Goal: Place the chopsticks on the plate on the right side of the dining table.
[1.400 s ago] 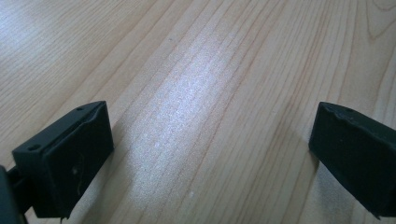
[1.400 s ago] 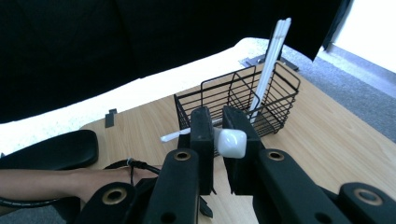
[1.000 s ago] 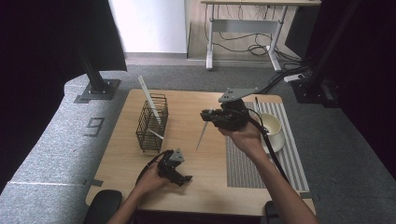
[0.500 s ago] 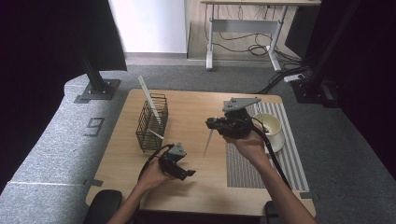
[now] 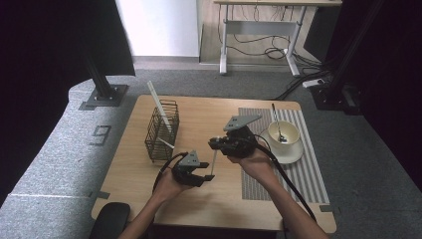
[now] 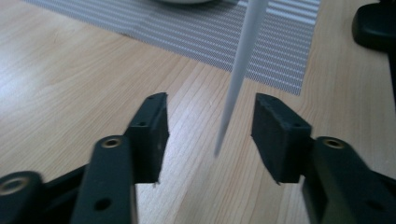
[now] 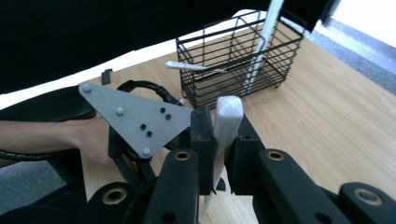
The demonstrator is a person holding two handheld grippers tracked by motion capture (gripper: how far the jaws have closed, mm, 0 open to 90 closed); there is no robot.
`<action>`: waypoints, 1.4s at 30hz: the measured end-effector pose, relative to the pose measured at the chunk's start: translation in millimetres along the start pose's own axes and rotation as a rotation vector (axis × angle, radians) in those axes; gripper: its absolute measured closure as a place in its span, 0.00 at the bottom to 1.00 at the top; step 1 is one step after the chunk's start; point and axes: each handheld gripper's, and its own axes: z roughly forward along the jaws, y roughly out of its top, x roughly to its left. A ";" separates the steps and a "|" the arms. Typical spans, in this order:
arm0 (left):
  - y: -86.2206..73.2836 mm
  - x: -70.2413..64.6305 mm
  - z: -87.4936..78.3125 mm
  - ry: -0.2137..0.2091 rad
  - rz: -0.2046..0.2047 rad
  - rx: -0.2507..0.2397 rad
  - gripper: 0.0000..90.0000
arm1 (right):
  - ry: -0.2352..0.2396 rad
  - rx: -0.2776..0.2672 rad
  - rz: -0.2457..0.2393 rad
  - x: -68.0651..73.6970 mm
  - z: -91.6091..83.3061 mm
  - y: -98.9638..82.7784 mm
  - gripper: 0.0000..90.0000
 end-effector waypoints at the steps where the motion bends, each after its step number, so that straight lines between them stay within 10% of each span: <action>1: 0.2 -0.6 -0.6 0.001 0.003 -0.009 0.58 | 0.006 0.003 -0.002 1.3 2.8 -0.3 0.91; 18: -0.9 -2.6 -2.8 -0.011 0.032 -0.032 0.95 | 0.032 0.006 0.005 2.7 17.7 0.5 0.91; 28: -0.5 -1.8 -2.4 -0.023 0.021 -0.018 0.95 | -0.229 0.045 -0.085 6.7 22.8 -1.7 0.38; 42: -4.4 2.1 -7.4 -0.013 0.019 -0.037 0.95 | -0.358 0.073 -0.050 -13.3 10.1 -15.5 0.26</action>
